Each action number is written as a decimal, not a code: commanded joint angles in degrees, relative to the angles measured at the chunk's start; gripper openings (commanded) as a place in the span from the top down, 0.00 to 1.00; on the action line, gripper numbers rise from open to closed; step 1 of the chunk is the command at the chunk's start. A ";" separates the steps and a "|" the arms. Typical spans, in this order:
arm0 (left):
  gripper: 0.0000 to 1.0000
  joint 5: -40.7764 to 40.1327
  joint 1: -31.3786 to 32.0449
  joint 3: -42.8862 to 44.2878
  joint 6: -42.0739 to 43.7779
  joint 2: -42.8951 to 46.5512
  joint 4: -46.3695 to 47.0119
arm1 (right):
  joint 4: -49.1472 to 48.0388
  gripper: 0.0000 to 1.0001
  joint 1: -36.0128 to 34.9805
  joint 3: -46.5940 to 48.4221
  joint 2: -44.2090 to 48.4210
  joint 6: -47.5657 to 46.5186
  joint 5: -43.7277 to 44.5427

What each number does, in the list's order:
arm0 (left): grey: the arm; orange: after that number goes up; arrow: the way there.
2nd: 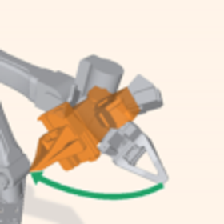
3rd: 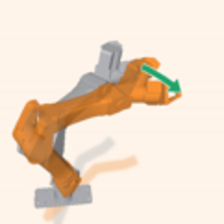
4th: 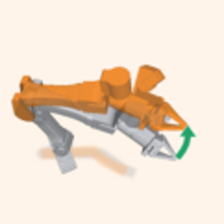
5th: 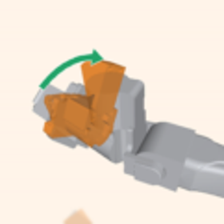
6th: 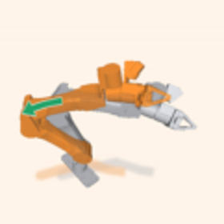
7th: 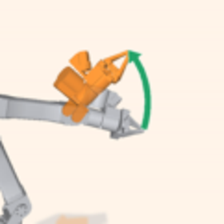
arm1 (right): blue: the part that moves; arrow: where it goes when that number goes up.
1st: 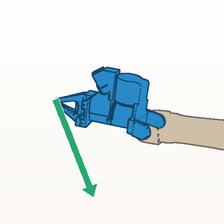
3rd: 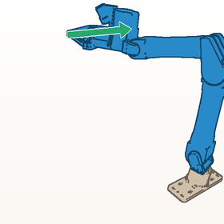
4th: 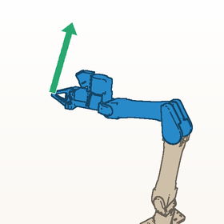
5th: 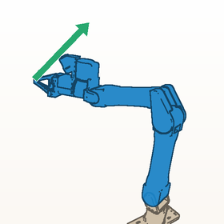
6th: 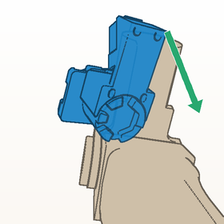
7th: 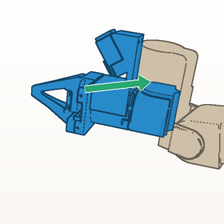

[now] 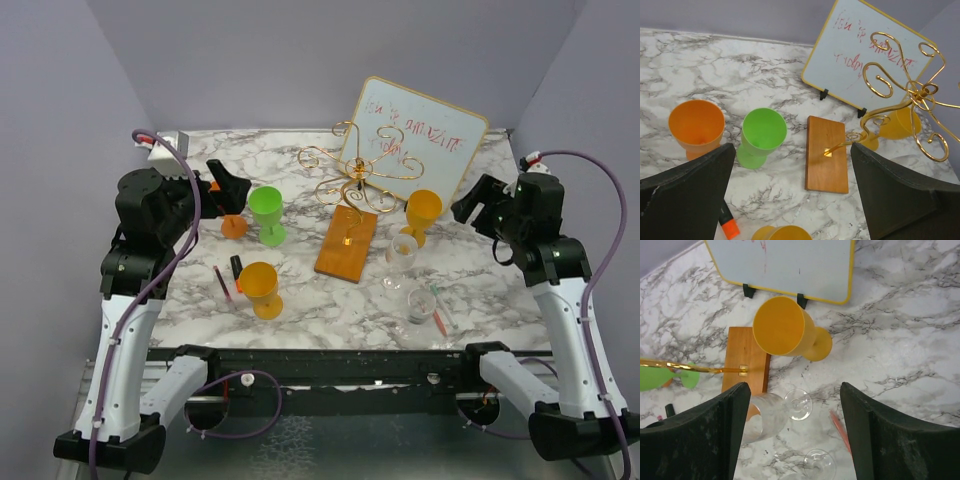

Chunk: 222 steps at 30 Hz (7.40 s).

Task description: Place the wine glass upside down on the wine glass rack

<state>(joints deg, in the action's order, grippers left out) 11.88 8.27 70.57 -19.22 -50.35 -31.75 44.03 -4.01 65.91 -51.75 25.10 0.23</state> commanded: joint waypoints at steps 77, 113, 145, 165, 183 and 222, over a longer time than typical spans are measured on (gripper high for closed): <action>0.01 -3.68 39.28 17.31 -34.79 -31.03 50.74 | -66.15 0.99 -5.19 -13.83 16.69 17.39 1.88; 0.72 -22.95 50.79 25.48 -44.01 -45.17 70.14 | -75.76 0.99 -5.16 -19.73 14.97 22.60 -10.59; 1.00 -17.27 47.37 47.57 12.99 -38.06 24.00 | -38.33 0.37 -5.14 -7.70 16.62 9.26 -3.87; 1.00 -32.77 41.74 27.26 26.55 -18.63 10.46 | -39.67 0.30 -5.20 17.96 -11.91 15.75 -52.04; 1.00 -27.77 41.74 7.50 31.24 -7.54 16.44 | -41.13 0.34 -19.68 28.84 -26.86 32.49 -43.09; 0.56 -25.03 41.74 -6.61 25.47 2.43 23.24 | -50.01 0.99 -36.07 25.58 -34.41 41.04 -43.63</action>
<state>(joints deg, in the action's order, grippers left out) -12.01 49.89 64.66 10.59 -48.90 -7.18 -3.77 -38.33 92.03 -86.78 66.35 -43.22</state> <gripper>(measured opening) 0.219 0.026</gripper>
